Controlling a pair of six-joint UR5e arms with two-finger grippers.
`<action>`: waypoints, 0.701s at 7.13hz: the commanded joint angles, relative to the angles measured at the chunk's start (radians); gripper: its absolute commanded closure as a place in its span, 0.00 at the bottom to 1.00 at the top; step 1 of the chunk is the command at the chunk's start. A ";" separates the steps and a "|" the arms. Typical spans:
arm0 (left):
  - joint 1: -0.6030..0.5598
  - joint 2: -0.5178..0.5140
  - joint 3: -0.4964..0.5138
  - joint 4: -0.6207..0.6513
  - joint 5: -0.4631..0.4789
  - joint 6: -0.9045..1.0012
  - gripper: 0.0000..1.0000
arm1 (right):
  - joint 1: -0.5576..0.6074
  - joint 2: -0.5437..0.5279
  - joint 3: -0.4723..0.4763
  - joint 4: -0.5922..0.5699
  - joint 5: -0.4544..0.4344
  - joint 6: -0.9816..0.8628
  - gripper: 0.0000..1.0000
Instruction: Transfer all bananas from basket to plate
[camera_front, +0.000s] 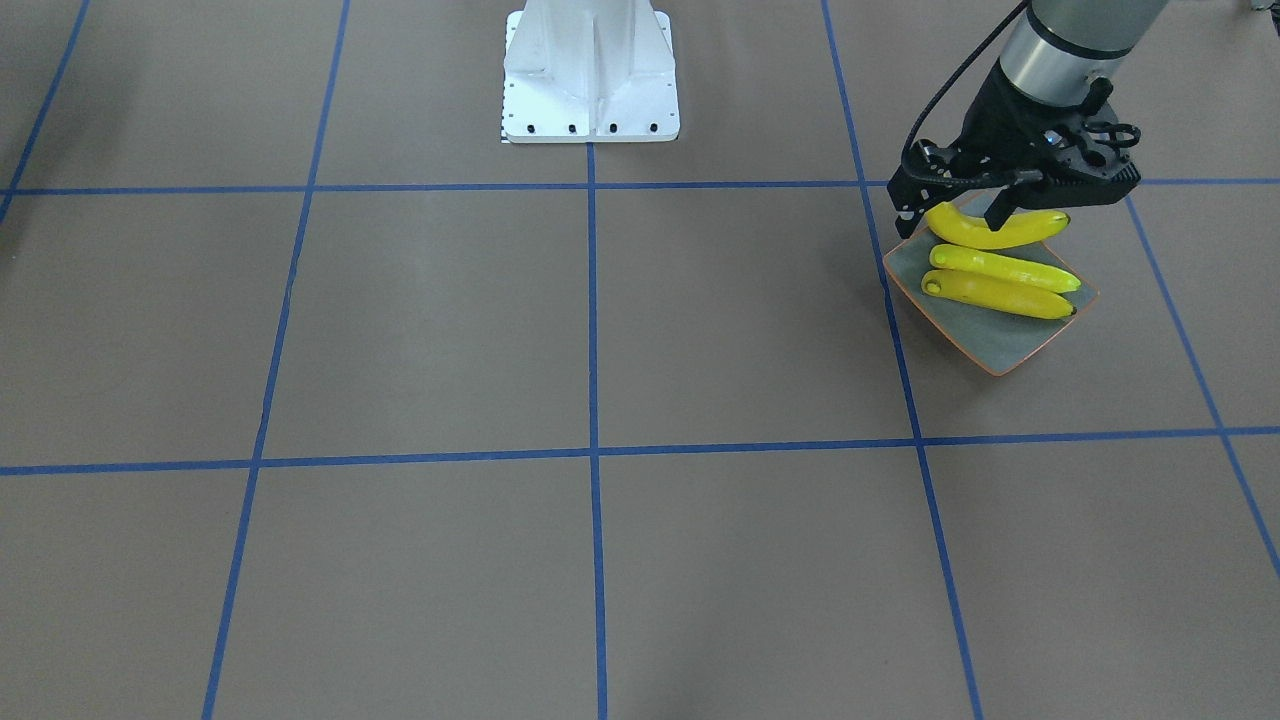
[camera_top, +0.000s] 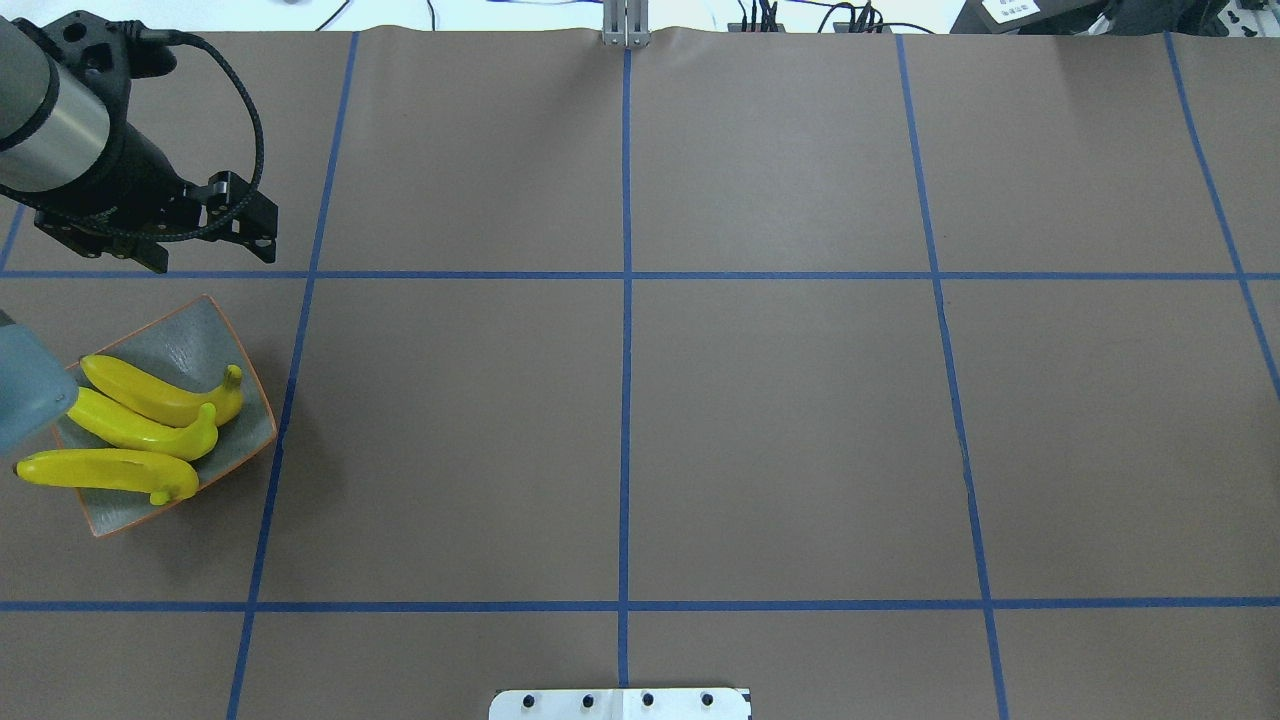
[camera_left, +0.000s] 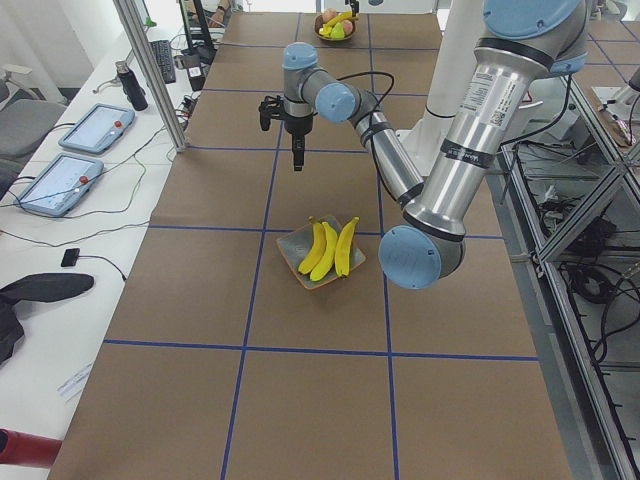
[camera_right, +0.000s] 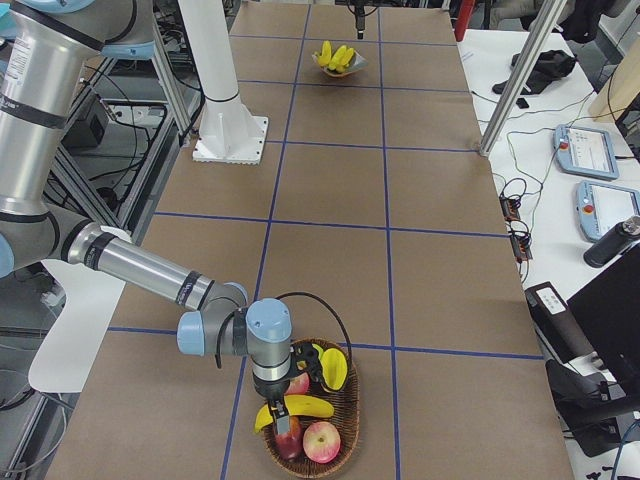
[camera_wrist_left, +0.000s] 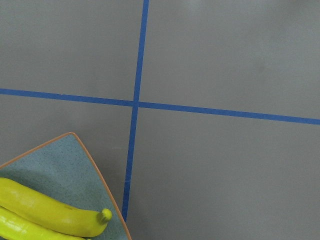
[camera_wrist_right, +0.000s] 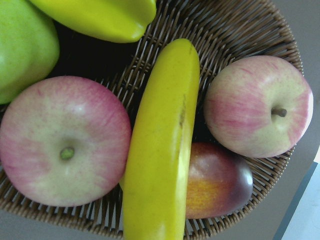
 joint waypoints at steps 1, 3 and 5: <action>0.000 0.000 -0.001 0.000 0.000 0.000 0.00 | -0.026 0.008 -0.004 0.001 0.001 0.002 0.01; 0.000 0.000 -0.006 0.000 -0.002 0.000 0.00 | -0.048 0.008 -0.005 0.001 0.002 0.001 0.05; 0.000 0.000 -0.009 0.000 -0.002 0.000 0.00 | -0.059 0.008 -0.010 0.001 0.001 0.002 0.12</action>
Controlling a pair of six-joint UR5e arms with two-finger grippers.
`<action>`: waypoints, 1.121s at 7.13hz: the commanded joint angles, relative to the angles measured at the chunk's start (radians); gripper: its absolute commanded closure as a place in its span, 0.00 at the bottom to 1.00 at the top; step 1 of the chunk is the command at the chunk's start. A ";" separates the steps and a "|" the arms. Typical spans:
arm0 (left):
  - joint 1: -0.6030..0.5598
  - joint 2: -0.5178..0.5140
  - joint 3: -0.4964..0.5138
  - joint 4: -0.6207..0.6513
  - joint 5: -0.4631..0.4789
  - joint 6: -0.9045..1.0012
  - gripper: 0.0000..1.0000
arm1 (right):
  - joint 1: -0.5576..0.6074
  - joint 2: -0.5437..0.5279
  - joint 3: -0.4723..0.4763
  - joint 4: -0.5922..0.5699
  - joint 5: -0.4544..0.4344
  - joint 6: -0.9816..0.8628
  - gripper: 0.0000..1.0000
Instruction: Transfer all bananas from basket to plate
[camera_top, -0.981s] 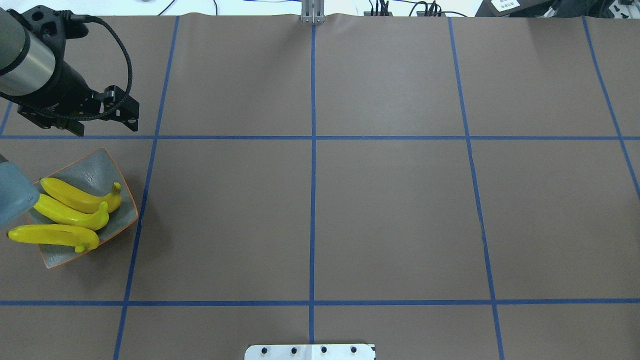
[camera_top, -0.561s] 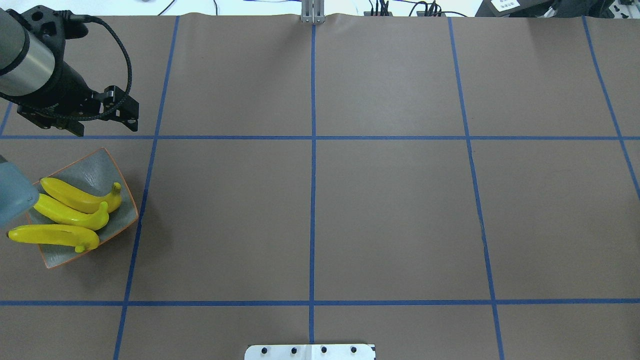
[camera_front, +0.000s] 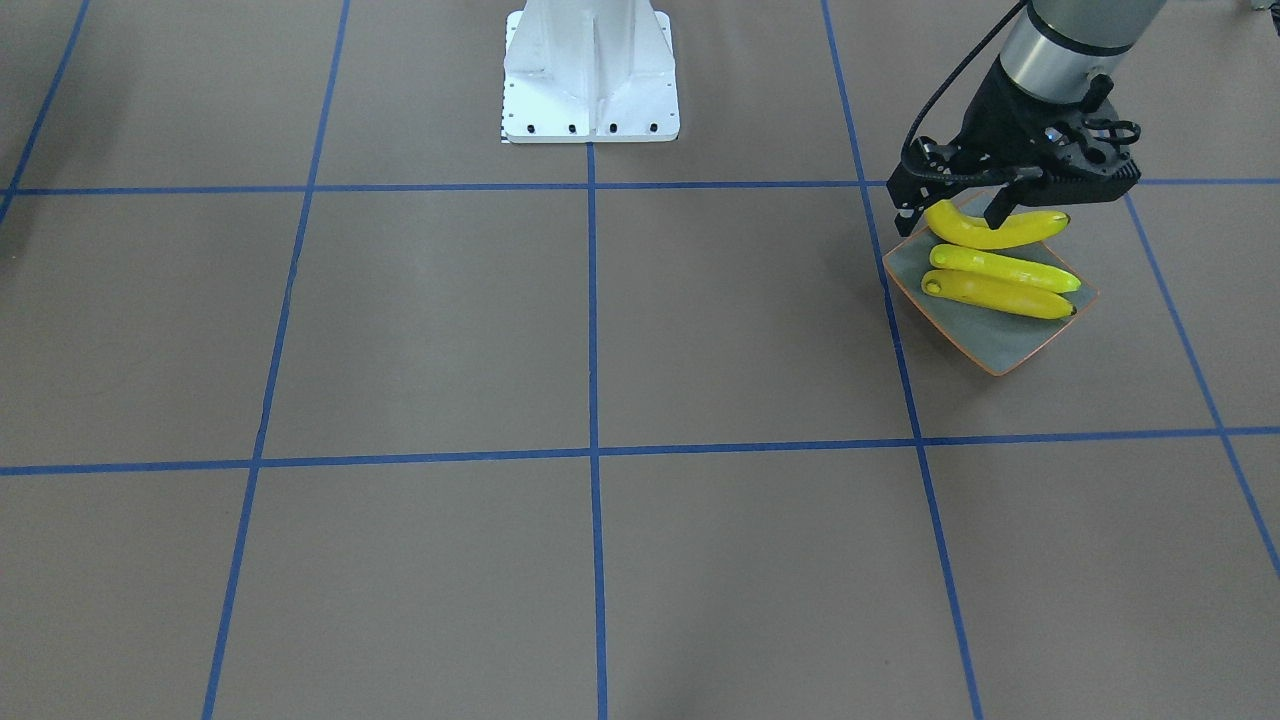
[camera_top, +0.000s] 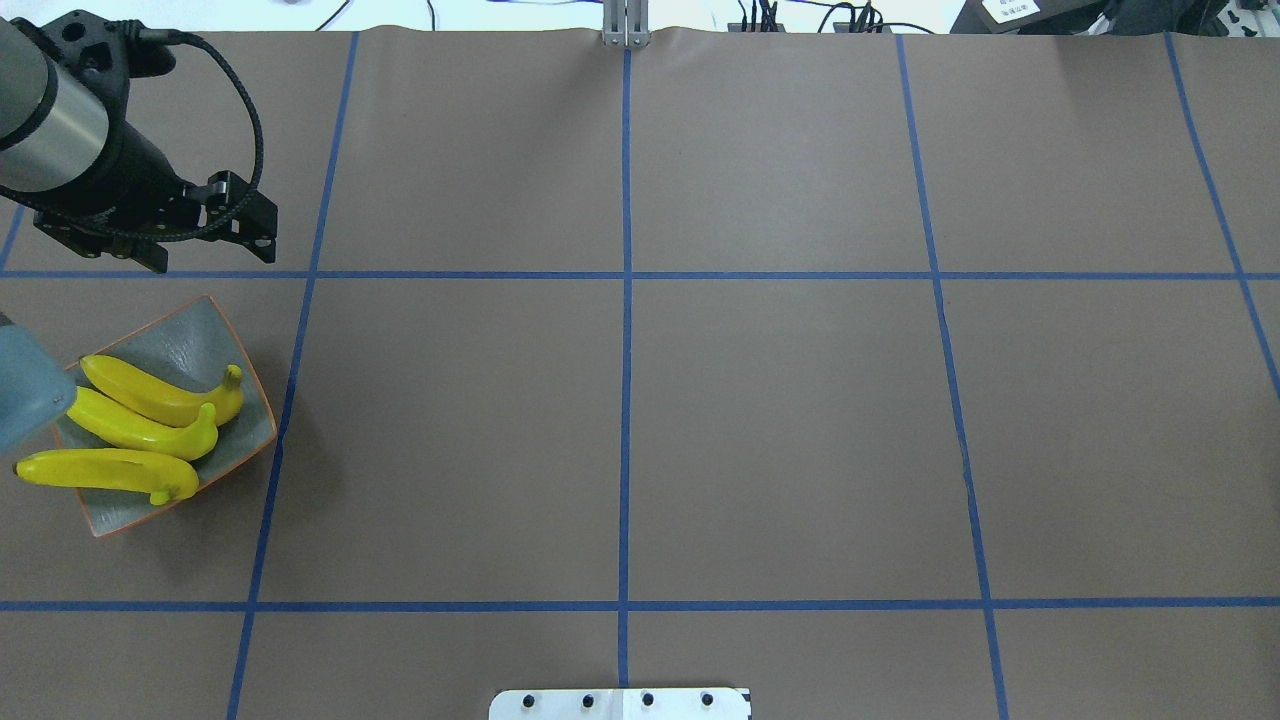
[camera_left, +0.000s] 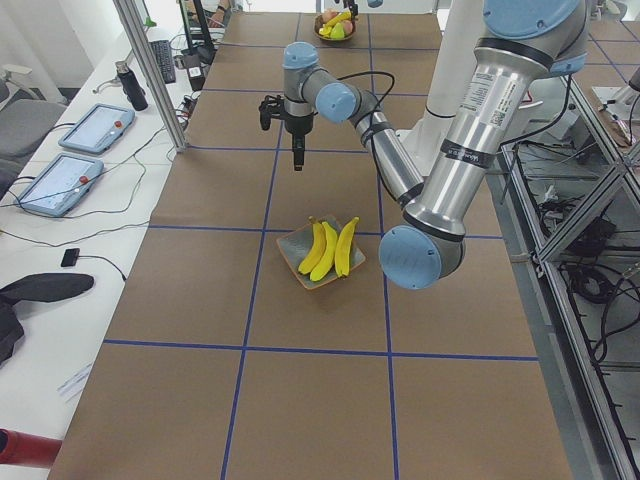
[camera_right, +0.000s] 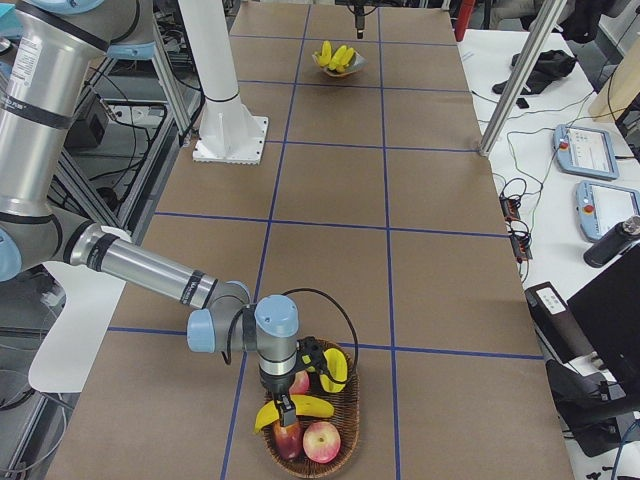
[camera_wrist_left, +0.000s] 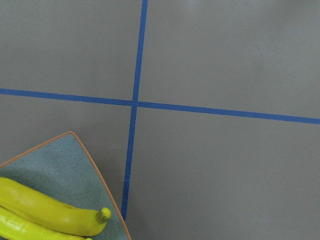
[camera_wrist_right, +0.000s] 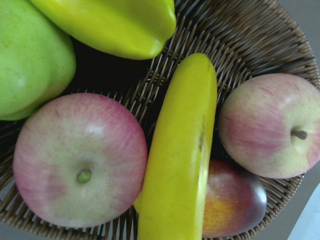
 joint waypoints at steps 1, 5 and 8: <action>0.000 0.000 -0.004 0.000 -0.002 0.000 0.00 | -0.011 0.000 -0.007 0.000 0.000 0.000 0.17; 0.000 0.000 -0.004 0.000 -0.003 -0.002 0.00 | -0.012 0.006 -0.007 0.000 0.000 -0.015 1.00; 0.000 0.000 -0.005 0.002 -0.002 -0.003 0.00 | -0.008 0.006 0.018 0.006 0.029 -0.059 1.00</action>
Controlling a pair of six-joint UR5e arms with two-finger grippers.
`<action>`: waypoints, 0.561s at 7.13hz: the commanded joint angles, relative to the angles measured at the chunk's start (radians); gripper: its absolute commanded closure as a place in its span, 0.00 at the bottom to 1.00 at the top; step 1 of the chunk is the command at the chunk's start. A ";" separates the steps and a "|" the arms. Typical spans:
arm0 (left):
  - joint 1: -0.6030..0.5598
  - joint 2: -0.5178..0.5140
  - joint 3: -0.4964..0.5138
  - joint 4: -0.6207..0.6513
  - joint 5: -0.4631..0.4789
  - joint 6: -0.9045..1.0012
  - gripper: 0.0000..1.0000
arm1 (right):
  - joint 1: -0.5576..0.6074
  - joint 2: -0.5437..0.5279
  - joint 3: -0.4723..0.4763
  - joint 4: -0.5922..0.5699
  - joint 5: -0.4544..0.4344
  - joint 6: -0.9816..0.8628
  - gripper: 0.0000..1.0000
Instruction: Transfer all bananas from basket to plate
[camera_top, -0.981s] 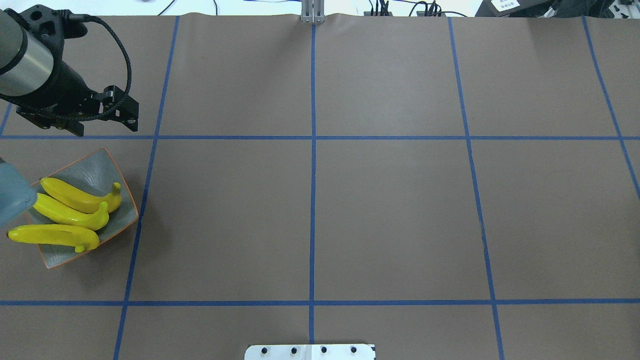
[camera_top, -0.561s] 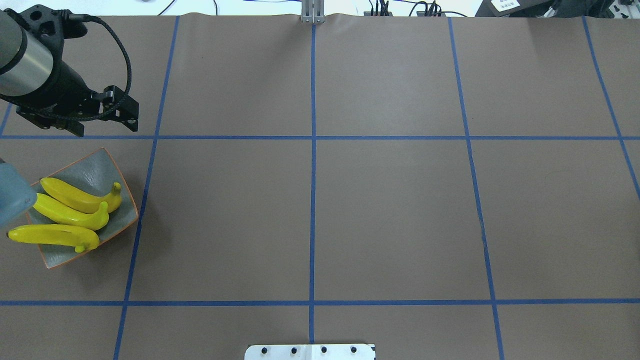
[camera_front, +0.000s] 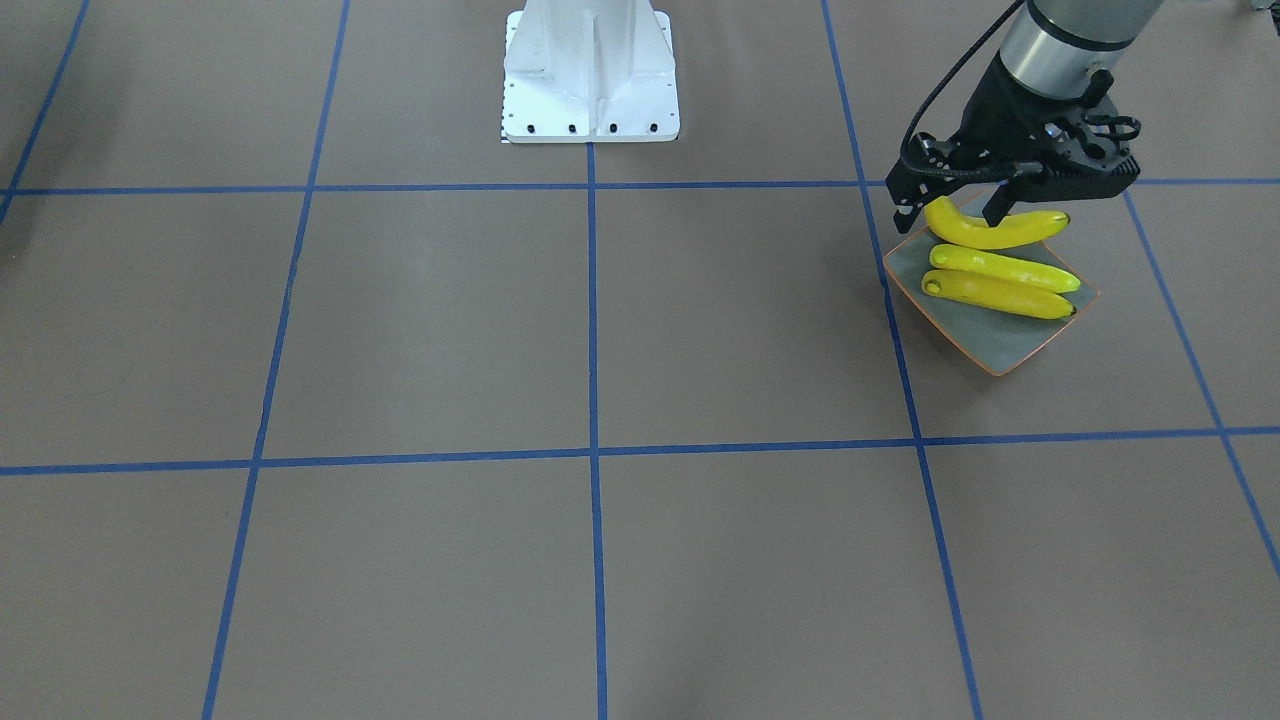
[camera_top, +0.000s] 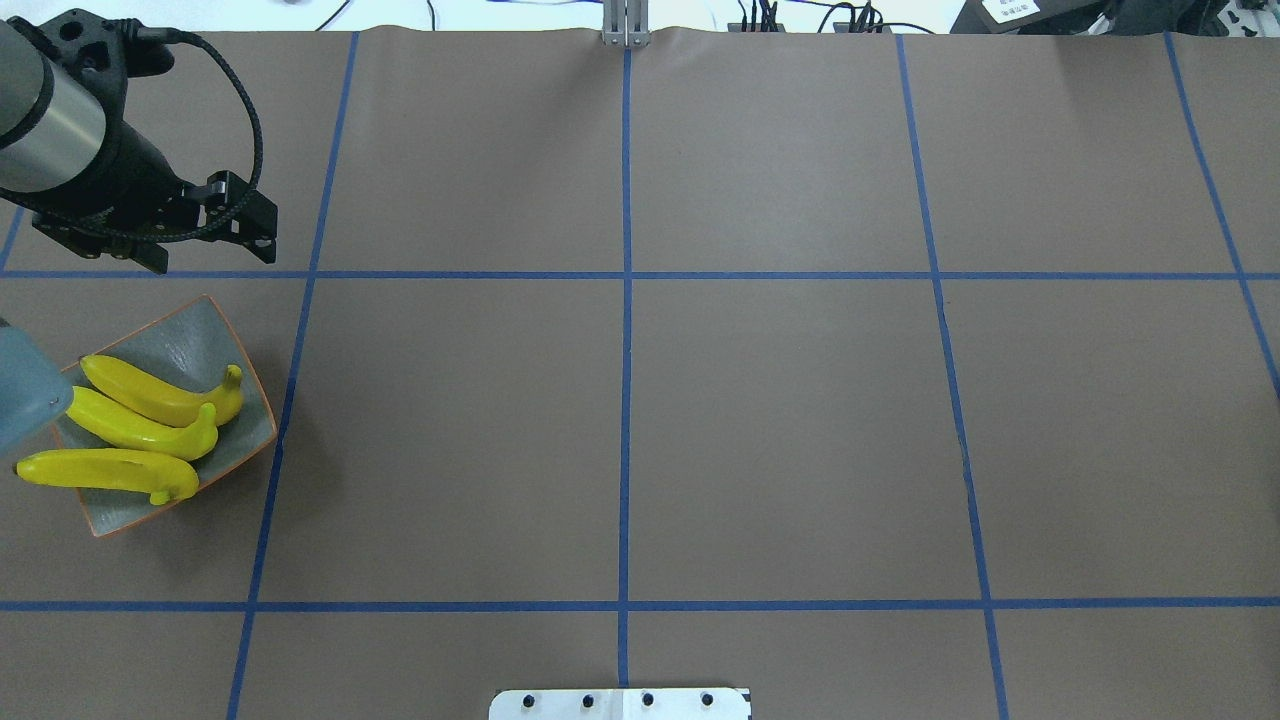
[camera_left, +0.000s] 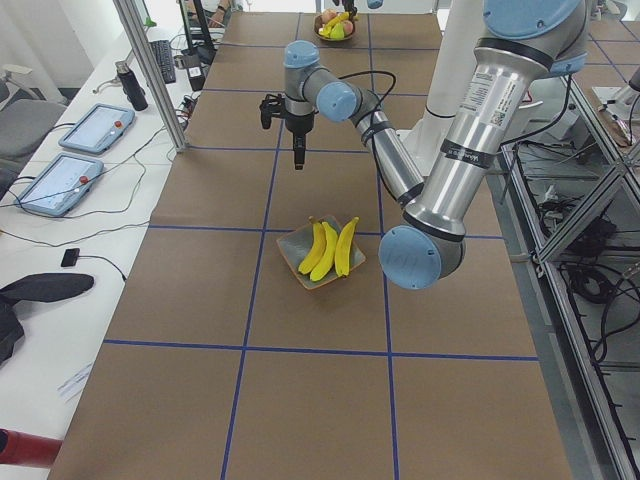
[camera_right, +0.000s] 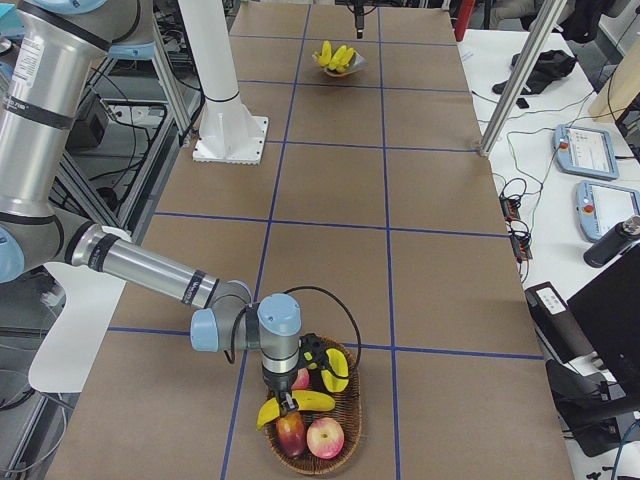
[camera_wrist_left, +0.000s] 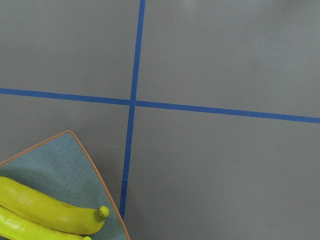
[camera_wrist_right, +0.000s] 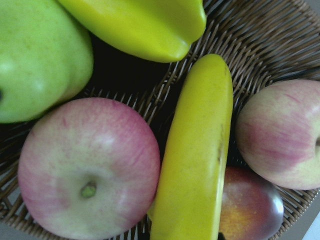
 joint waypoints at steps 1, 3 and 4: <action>0.000 -0.002 -0.004 0.001 0.000 -0.001 0.00 | 0.036 0.002 0.043 -0.029 0.010 -0.068 1.00; 0.000 -0.002 -0.003 -0.001 0.000 -0.001 0.00 | 0.142 0.032 0.078 -0.136 -0.002 -0.197 1.00; 0.000 -0.002 -0.001 -0.001 0.000 -0.001 0.00 | 0.155 0.032 0.110 -0.150 -0.008 -0.196 1.00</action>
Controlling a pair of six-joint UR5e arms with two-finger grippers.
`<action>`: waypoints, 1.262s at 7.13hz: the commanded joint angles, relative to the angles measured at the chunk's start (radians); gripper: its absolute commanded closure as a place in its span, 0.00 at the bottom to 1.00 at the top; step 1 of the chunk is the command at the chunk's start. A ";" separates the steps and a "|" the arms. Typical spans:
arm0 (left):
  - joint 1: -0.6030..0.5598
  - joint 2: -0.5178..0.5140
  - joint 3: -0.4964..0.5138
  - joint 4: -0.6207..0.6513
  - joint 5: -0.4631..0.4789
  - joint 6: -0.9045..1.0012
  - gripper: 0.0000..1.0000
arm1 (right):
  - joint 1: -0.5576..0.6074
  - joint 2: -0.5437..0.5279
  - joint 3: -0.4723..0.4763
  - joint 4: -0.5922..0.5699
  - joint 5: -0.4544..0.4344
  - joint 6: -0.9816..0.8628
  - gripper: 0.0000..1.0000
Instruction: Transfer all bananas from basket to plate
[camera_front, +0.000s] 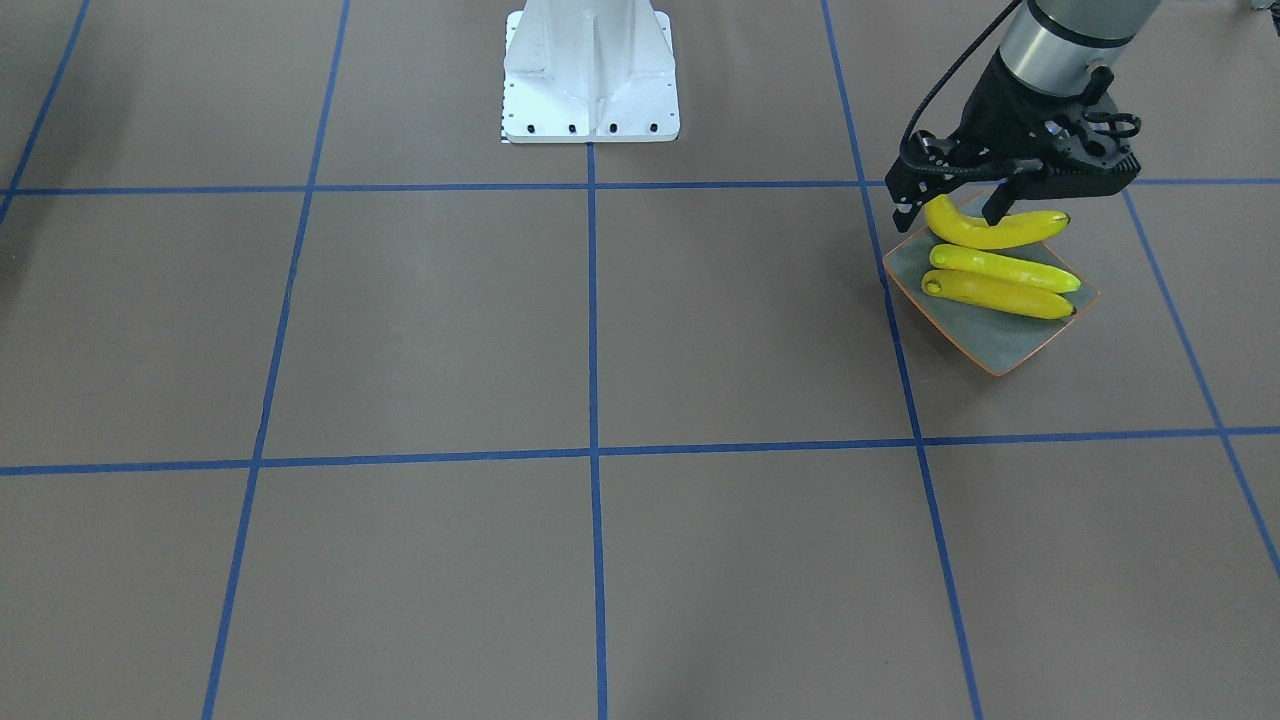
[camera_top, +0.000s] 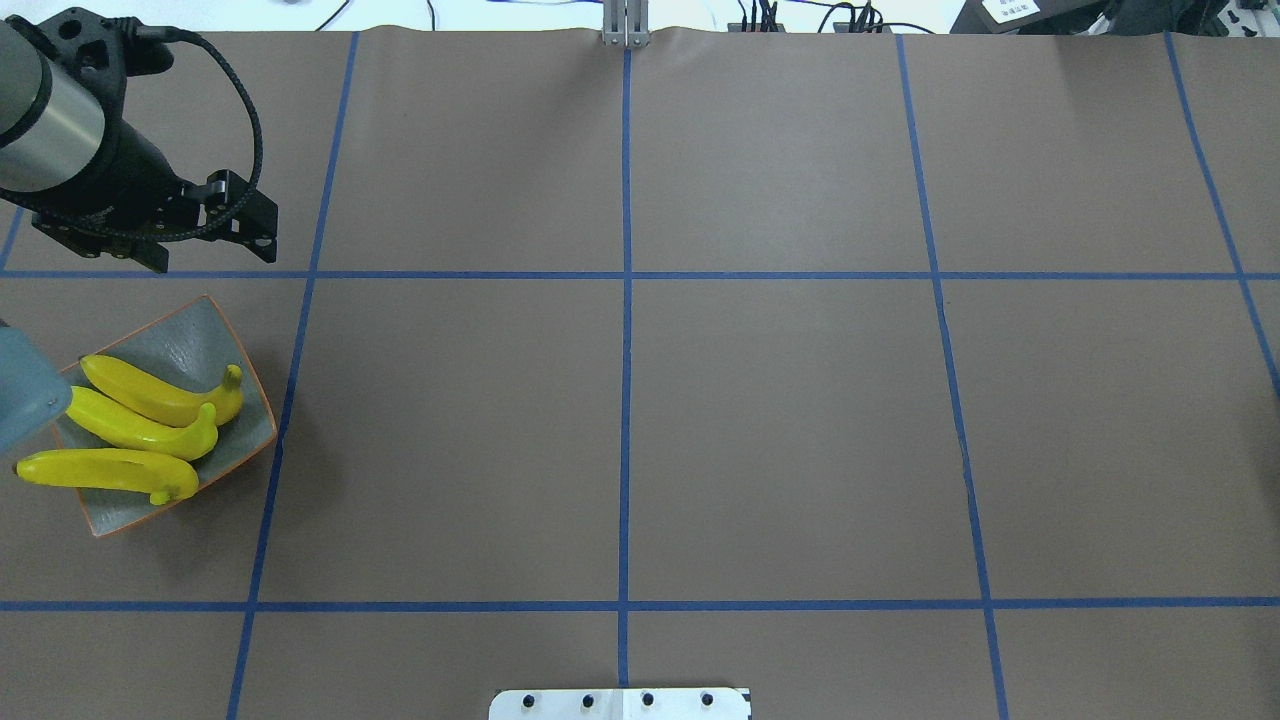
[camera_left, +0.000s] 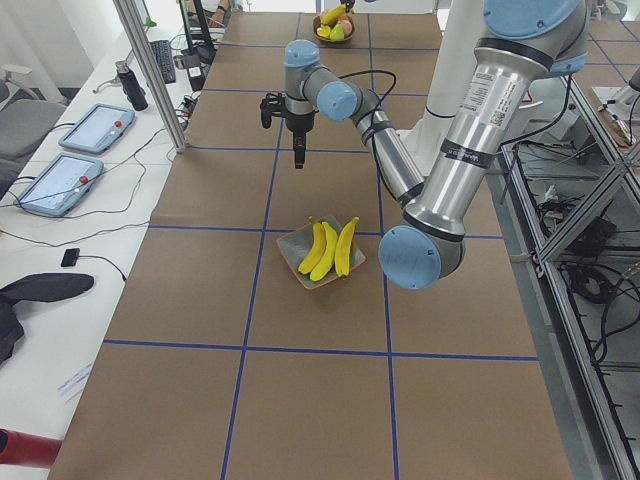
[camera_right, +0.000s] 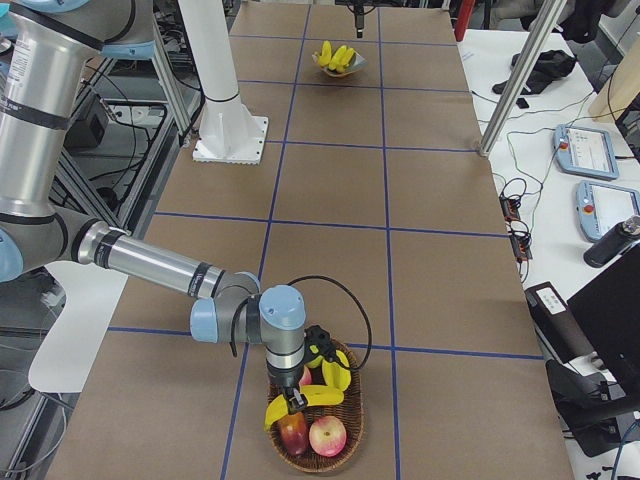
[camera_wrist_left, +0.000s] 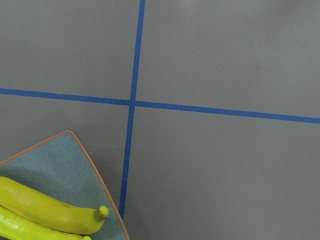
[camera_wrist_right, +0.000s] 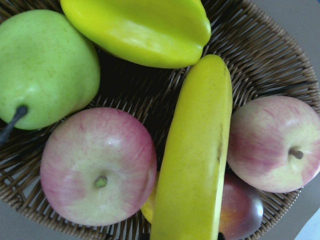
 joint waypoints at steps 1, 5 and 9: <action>0.002 0.001 0.005 0.000 0.000 0.002 0.00 | 0.037 0.019 0.055 -0.038 -0.008 -0.006 1.00; -0.002 0.004 0.040 -0.043 -0.003 0.086 0.00 | 0.009 0.144 0.118 -0.039 0.220 0.360 1.00; -0.012 -0.012 0.132 -0.146 -0.006 0.028 0.00 | -0.209 0.371 0.169 -0.032 0.420 0.888 1.00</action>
